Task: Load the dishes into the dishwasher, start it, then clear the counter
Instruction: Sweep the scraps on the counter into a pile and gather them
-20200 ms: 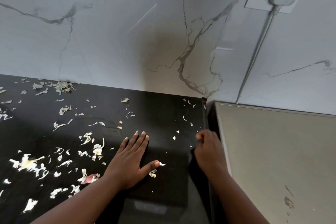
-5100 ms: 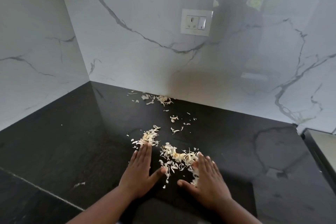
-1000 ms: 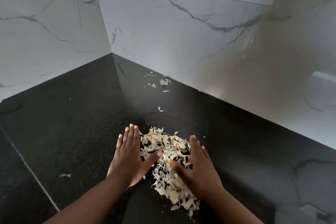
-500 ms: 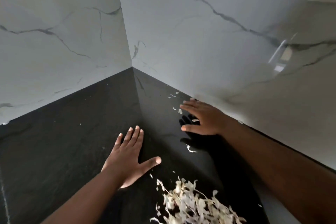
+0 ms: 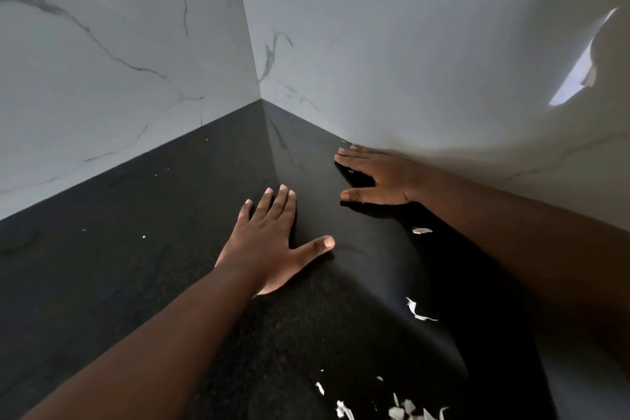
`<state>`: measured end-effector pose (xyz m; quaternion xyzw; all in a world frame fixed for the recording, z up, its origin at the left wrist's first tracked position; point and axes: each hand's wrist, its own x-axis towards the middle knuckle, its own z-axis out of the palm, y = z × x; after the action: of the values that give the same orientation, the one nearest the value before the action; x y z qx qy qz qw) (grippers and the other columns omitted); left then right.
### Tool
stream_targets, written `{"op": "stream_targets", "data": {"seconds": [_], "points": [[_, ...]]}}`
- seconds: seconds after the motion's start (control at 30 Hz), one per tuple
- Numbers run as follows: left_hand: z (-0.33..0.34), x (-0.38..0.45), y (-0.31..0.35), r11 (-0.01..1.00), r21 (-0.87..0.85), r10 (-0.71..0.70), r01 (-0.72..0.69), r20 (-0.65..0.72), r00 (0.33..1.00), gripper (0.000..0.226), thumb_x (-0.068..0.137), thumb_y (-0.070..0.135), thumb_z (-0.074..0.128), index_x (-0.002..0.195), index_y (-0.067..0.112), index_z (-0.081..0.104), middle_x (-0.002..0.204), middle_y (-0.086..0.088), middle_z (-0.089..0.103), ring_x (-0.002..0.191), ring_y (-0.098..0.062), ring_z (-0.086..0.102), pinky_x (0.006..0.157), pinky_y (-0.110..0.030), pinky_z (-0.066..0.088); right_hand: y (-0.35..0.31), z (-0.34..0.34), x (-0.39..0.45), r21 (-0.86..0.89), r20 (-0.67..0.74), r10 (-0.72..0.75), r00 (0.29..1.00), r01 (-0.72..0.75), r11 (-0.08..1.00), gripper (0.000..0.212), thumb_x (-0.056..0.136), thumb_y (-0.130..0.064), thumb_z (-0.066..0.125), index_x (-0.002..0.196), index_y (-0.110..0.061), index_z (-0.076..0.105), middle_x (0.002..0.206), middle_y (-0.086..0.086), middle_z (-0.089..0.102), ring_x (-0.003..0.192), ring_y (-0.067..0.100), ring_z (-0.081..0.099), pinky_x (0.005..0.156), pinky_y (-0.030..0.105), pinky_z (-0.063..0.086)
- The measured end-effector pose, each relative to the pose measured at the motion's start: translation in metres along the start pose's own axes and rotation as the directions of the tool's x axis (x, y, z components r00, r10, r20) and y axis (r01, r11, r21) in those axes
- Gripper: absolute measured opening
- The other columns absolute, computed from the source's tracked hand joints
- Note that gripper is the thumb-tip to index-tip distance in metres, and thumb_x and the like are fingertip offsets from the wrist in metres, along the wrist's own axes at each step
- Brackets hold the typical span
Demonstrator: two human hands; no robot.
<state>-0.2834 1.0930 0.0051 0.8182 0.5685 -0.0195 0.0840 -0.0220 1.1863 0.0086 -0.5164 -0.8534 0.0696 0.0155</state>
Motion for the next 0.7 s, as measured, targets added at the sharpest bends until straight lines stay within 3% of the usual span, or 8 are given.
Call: {"op": "stream_targets", "data": {"seconds": [0.17,0.27,0.37,0.43,0.53,0.6,0.7], "points": [[-0.001,-0.001,0.001,1.0,-0.009,0.003,-0.003,-0.007,1.0,0.109,0.069,0.087,0.0,0.154,0.02,-0.01,0.16,0.006,-0.018,0.146,-0.011,-0.021,0.121,-0.041,-0.007,-0.036,0.004,-0.058,0.138,0.058,-0.207,0.977,0.197,0.971,0.092,0.084,-0.075,0.036,0.154,-0.017,0.021,0.161,0.0,0.013,0.149,0.01,0.003,0.123,0.035,0.008],[0.0,-0.001,0.001,1.0,-0.009,0.009,-0.009,-0.009,1.0,0.109,0.069,0.086,-0.002,0.154,0.02,-0.009,0.16,0.007,-0.018,0.146,-0.011,-0.02,0.121,-0.041,-0.007,-0.079,0.004,-0.114,0.208,0.125,-0.314,0.941,0.285,0.936,0.075,0.095,-0.062,0.036,0.155,-0.019,0.02,0.162,-0.002,0.01,0.148,0.003,-0.002,0.123,0.033,0.004],[-0.001,-0.001,0.001,1.0,-0.015,0.011,-0.011,-0.014,1.0,0.109,0.069,0.087,-0.002,0.154,0.02,-0.008,0.16,0.006,-0.016,0.146,-0.01,-0.019,0.121,-0.04,-0.006,-0.123,-0.001,-0.168,0.41,0.171,-0.383,0.908,0.288,0.865,0.064,0.098,-0.045,0.045,0.153,-0.021,0.026,0.16,-0.007,0.017,0.146,-0.004,0.003,0.122,0.028,0.006],[0.0,-0.002,0.001,1.0,-0.02,0.013,-0.013,-0.014,1.0,0.108,0.069,0.087,-0.001,0.154,0.02,-0.008,0.16,0.006,-0.015,0.146,-0.01,-0.019,0.121,-0.04,-0.007,-0.14,-0.007,-0.193,0.609,0.19,-0.387,0.902,0.201,0.767,0.06,0.097,-0.039,0.05,0.152,-0.025,0.03,0.158,-0.014,0.023,0.145,-0.006,0.013,0.121,0.029,0.014],[0.001,-0.002,0.001,1.0,-0.02,0.017,-0.018,-0.028,0.999,0.113,0.066,0.09,-0.004,0.155,0.02,-0.006,0.161,0.006,-0.014,0.146,-0.01,-0.017,0.121,-0.039,-0.007,-0.126,-0.016,-0.196,0.672,0.022,-0.292,0.956,0.202,0.712,0.056,0.096,-0.043,0.054,0.146,-0.025,0.04,0.155,-0.009,0.035,0.145,0.004,0.023,0.119,0.04,0.023],[0.001,-0.002,0.001,1.0,-0.012,0.017,-0.017,-0.023,1.0,0.111,0.067,0.089,-0.002,0.155,0.021,-0.006,0.161,0.006,-0.013,0.146,-0.009,-0.017,0.121,-0.04,-0.006,-0.094,-0.019,-0.179,0.603,-0.106,-0.132,0.986,0.169,0.78,0.059,0.092,-0.052,0.055,0.143,-0.024,0.045,0.152,-0.004,0.04,0.145,0.009,0.025,0.119,0.043,0.025],[0.0,-0.001,0.001,1.0,-0.006,0.014,-0.014,-0.017,1.0,0.107,0.07,0.087,0.002,0.154,0.021,-0.006,0.16,0.006,-0.014,0.146,-0.009,-0.017,0.121,-0.04,-0.005,-0.038,-0.024,-0.147,0.383,-0.09,0.076,0.993,-0.036,0.923,0.076,0.083,-0.065,0.053,0.147,-0.027,0.039,0.155,-0.007,0.033,0.146,0.003,0.016,0.121,0.038,0.02]]}}
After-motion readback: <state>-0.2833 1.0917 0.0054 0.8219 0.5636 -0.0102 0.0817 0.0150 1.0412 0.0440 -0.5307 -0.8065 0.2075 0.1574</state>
